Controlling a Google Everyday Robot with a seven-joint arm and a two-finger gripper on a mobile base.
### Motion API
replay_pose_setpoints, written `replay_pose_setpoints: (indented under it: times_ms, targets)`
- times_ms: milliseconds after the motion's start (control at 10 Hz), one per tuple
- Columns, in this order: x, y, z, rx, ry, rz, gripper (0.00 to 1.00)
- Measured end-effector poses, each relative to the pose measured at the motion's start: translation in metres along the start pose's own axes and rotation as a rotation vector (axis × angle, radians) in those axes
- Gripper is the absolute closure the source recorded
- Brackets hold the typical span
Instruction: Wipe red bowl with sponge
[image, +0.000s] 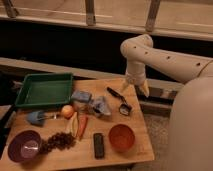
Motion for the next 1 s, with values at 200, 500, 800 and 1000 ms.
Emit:
replay_pose_setpoints:
  times_ms: [200,500,800,1000]
  targets:
    - [0.004,0.007,-0.009,-0.037,-0.053,-0.014,0.22]
    - [0.018,0.041,-0.062,-0.135,-0.197,-0.167,0.22]
    - [0.042,0.099,-0.095,-0.198,-0.28,-0.423,0.22]
    - [0.065,0.124,-0.111,-0.243,-0.32,-0.598,0.22]
